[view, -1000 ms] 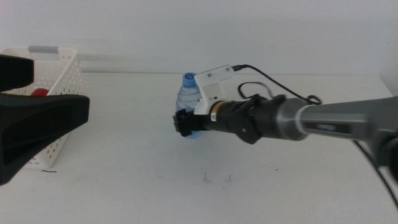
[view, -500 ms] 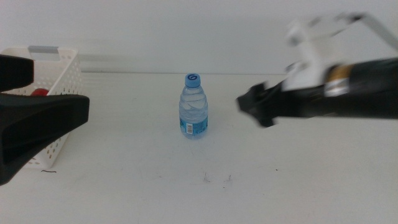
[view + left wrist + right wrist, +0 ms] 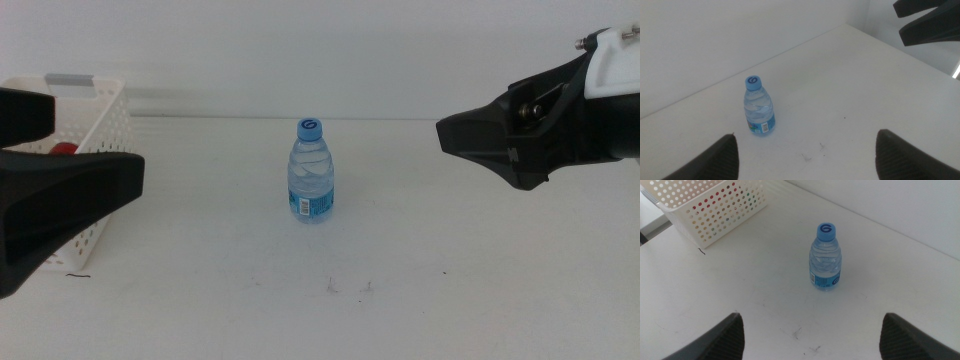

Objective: Use arms to grab the bottles and put them into the dustbin to the left of the table.

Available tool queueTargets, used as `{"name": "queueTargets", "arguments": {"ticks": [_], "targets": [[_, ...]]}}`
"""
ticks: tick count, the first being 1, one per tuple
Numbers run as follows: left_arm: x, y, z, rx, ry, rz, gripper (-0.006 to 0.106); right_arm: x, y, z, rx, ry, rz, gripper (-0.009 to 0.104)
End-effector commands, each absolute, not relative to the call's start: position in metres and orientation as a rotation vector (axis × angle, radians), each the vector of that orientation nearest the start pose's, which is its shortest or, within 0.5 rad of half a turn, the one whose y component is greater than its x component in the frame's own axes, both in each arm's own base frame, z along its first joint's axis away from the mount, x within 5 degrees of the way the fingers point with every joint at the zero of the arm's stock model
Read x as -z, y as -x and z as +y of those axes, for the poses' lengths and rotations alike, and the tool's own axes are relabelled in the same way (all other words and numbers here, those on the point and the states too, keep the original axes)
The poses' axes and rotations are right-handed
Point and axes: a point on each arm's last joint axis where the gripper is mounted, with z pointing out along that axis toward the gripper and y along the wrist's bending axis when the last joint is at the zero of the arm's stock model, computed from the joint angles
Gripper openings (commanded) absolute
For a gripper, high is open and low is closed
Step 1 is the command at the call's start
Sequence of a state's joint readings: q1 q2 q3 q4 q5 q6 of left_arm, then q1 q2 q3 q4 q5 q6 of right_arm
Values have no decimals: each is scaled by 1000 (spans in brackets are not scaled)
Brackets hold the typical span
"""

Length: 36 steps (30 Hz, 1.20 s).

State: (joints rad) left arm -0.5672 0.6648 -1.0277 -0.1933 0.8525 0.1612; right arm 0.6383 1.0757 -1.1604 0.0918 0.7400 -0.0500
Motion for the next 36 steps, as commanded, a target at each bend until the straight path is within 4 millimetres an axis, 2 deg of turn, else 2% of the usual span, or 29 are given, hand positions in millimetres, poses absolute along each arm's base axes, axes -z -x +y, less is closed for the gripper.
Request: {"name": "queueTargets", "arguments": {"ticks": [1,5,8,9,12,16,19,25,29,36], "targets": [[-423,-77,-65,496,-678,1857,94,-409,-172,135,-443,707,2032,93],[-422,-81,-65,503,-615,1854,94,-409,-172,135,-443,707,2032,93],[-410,-97,-71,500,-529,1715,94,-409,-172,135,-443,707,2032,93],[-400,-104,-74,503,-500,1653,94,-409,-172,135,-443,707,2032,93],[-344,-122,-79,465,-442,1539,94,-409,-172,135,-447,705,2033,93],[-268,-134,-82,515,-315,1577,94,-409,-172,135,-441,708,2032,93],[-236,-141,-84,485,-308,1583,94,-409,-172,135,-441,708,2032,93],[-200,-164,-99,470,-330,1698,94,-409,-172,135,-441,708,2032,93],[-187,-181,-113,478,-357,1672,94,-409,-173,135,-438,708,2031,93],[-156,-224,-140,503,-323,1657,94,-409,-173,135,-438,708,2031,93]]}}
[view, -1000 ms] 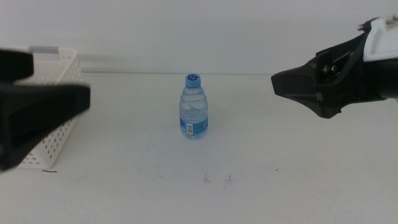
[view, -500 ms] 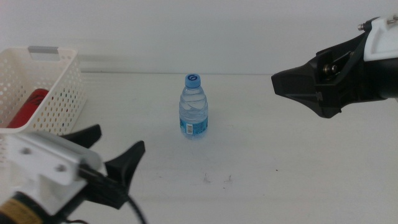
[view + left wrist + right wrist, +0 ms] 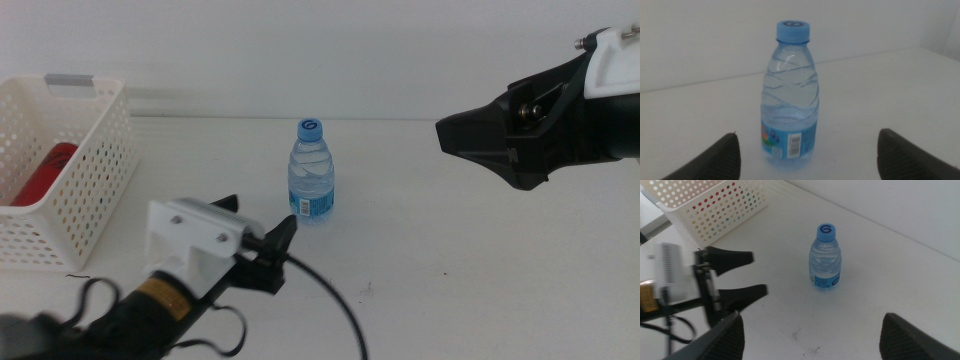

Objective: Use arms to grab the bottles and put them into the dustbin to the left of the table.

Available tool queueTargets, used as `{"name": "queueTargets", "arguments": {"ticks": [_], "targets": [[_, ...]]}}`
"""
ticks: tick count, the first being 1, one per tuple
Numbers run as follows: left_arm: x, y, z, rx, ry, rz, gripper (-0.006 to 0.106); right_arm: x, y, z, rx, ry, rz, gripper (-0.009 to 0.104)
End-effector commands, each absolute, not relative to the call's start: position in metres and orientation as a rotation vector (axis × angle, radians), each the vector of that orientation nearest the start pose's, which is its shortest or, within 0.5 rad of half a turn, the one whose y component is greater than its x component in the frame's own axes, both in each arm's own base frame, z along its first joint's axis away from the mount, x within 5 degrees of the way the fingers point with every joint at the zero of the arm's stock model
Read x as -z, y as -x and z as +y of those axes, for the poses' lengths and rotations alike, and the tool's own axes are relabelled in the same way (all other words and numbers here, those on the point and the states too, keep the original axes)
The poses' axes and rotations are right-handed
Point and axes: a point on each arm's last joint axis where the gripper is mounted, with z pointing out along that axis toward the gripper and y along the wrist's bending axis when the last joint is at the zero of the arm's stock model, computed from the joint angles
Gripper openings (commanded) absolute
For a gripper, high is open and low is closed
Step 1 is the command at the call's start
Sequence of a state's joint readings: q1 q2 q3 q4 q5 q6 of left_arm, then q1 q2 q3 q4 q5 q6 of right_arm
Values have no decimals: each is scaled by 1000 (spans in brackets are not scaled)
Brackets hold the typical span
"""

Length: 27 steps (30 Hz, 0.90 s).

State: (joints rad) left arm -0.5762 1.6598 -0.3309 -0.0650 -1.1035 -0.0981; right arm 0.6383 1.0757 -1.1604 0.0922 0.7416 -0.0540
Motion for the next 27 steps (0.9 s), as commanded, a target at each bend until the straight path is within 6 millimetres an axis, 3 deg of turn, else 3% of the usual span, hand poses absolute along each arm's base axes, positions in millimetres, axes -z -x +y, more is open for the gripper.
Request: {"name": "queueTargets", "arguments": {"ticks": [1,10,27], "targets": [[-153,-230,-145,511,-317,1655,94,-409,-173,135,-438,708,2031,93],[-127,-286,-162,557,-372,1679,94,-409,-173,135,-438,708,2031,93],[-95,-346,-181,513,-368,1742,94,-409,-173,135,-438,708,2031,93]]}}
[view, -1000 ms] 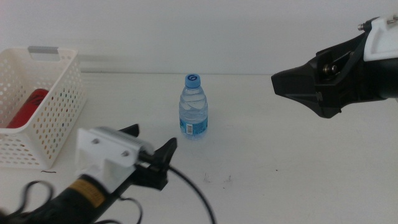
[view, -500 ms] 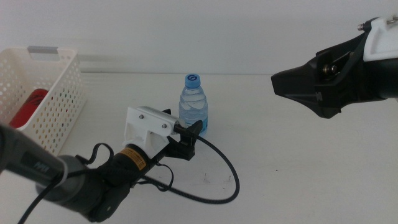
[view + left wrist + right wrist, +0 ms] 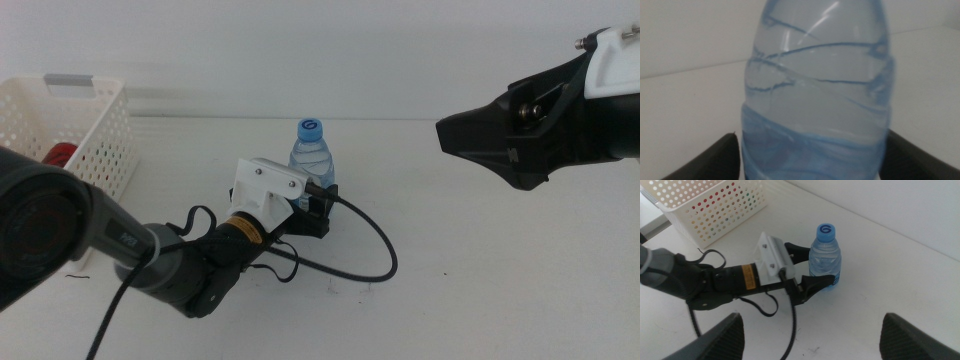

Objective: Use arms to grab the bottles and put them into the dustbin to the left of the table.

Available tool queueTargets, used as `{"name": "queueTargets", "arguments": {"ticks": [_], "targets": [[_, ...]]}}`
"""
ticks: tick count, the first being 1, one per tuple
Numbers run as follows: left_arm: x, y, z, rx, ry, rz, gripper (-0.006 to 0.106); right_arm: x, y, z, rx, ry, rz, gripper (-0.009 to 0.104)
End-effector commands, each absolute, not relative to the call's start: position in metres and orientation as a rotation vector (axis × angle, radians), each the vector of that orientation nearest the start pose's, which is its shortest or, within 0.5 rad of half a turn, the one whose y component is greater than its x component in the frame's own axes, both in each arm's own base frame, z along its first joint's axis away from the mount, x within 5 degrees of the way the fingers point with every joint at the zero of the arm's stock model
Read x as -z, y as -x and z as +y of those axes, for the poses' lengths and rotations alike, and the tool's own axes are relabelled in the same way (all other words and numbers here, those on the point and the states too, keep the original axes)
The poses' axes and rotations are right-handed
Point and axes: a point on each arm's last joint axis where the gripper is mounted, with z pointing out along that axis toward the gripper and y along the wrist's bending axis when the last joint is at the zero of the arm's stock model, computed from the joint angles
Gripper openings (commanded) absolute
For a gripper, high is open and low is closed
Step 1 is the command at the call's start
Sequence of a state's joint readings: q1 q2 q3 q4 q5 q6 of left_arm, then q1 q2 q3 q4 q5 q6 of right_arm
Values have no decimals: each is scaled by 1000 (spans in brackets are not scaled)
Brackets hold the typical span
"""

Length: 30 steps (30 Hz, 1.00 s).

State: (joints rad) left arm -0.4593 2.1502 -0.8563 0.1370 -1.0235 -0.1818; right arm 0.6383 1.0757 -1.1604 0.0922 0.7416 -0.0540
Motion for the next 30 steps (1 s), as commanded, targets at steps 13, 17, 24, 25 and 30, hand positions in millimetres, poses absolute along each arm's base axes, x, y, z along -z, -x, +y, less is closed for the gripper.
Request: {"name": "queueTargets", "arguments": {"ticks": [13,17,24,25,30], "targets": [[-100,-371,-188,484,-300,1731,77,-409,-173,135,-438,708,2031,93],[-103,-367,-189,500,-341,1724,38,-409,-173,135,-440,706,2032,93],[-163,-334,-172,454,-387,1817,-2,-409,-173,135,-440,706,2032,93],[-174,-328,-169,434,-395,1863,-2,-409,-173,135,-442,702,2034,93],[-223,-304,-153,345,-437,1983,-2,-409,-173,135,-444,699,2035,93]]}}
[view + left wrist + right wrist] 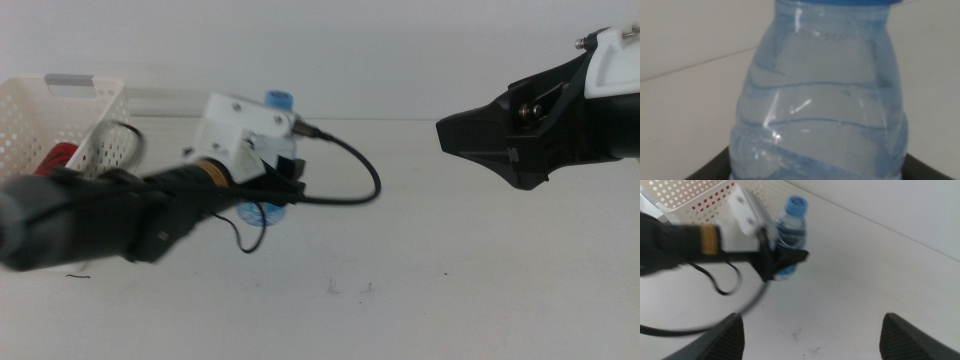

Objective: Use arms to grab the bottles and put them into the dustbin to the left of the table.

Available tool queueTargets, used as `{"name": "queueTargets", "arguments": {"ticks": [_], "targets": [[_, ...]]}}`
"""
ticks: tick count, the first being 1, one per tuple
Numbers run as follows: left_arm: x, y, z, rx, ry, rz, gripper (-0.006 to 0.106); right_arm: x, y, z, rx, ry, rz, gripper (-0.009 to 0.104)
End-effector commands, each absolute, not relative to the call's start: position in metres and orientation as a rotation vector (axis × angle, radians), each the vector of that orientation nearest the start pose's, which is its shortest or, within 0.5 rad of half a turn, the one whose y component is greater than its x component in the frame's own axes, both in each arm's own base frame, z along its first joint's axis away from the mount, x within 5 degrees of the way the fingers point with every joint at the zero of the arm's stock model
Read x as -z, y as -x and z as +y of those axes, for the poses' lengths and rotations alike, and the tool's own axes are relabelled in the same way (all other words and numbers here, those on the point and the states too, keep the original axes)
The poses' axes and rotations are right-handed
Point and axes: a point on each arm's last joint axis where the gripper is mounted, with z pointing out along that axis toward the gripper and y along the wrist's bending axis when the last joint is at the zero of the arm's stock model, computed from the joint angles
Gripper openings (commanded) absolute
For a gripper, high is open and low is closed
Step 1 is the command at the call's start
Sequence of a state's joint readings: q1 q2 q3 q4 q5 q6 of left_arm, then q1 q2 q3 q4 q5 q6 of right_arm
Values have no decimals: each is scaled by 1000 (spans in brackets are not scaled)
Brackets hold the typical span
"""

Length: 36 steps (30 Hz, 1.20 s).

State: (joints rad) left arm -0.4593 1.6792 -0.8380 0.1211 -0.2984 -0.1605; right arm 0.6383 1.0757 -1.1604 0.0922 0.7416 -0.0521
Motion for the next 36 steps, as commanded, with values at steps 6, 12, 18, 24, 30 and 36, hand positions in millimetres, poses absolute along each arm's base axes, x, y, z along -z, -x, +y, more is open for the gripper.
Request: {"name": "queueTargets", "arguments": {"ticks": [6,12,18,24,30,36], "targets": [[-265,-281,-140,337,-413,1969,-2,-409,-173,135,-445,697,2036,93],[-308,-294,-91,229,-258,2205,-2,-409,-173,135,-446,695,2037,93],[-358,-329,5,206,-172,2402,-2,-409,-173,135,-446,695,2037,93],[-356,-353,81,146,2,2537,-2,-409,-173,135,-446,695,2037,93],[-329,-377,103,88,-30,2585,-2,-409,-173,135,-448,692,2038,93],[-292,-396,106,144,-44,2646,-2,-409,-173,135,-448,692,2038,93]]}}
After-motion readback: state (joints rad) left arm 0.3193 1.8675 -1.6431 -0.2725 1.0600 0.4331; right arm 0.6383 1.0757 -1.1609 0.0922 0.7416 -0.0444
